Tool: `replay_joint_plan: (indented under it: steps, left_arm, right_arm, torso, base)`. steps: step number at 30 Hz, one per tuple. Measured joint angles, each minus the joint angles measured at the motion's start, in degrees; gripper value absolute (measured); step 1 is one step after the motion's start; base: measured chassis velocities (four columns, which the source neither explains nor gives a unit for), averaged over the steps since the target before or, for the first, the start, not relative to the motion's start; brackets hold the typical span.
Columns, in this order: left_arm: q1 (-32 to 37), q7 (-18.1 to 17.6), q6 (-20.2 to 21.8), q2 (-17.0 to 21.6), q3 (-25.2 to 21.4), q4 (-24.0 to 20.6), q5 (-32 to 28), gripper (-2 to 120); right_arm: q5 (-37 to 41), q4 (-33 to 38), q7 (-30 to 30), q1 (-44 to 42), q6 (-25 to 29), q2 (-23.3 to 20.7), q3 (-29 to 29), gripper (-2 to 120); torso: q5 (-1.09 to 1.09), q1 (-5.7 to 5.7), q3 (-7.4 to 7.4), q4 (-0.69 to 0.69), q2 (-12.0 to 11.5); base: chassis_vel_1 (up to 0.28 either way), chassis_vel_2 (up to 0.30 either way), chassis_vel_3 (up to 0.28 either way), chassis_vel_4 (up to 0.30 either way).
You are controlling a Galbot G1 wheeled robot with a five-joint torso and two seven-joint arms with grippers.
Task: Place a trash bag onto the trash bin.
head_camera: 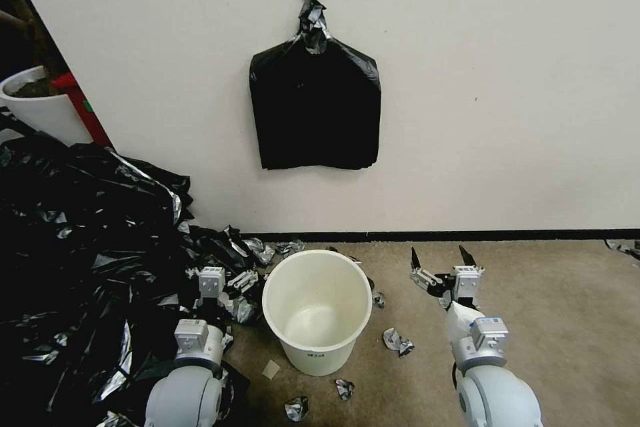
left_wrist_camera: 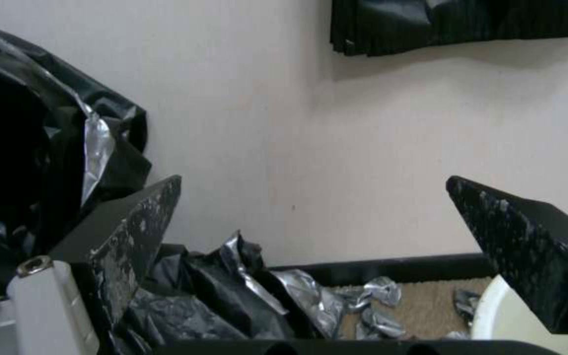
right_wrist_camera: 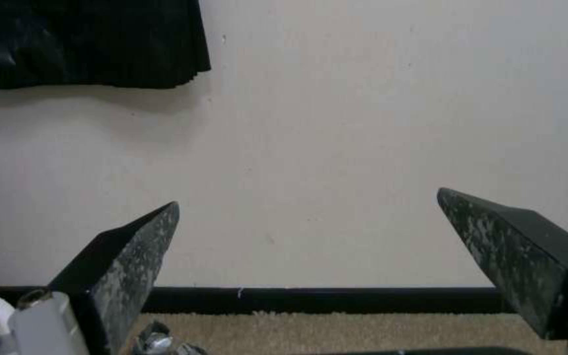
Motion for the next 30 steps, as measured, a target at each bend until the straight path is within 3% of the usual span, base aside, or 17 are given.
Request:
replay_joint_plan:
  steps: [23,30]
  left_arm:
    - [0.01,0.00,0.00,0.02,0.00,-0.02,-0.07,100]
    - [2.89,-1.10,-1.52,1.75,0.01,-3.20,-8.79,100]
  right_arm:
    - [0.00,0.07,0.14,-0.11,0.09,0.02,-0.03,100]
    - [0.21,8.67,8.89,-8.51,7.68,2.60,-4.21,100]
  torso:
    - [0.00,0.00,0.00,0.01,0.00]
    - [-0.04,0.00,-0.01,0.00,0.00]
  base:
    - [0.000,0.000,0.000,0.000]
    - [0.000,0.000,0.000,0.000]
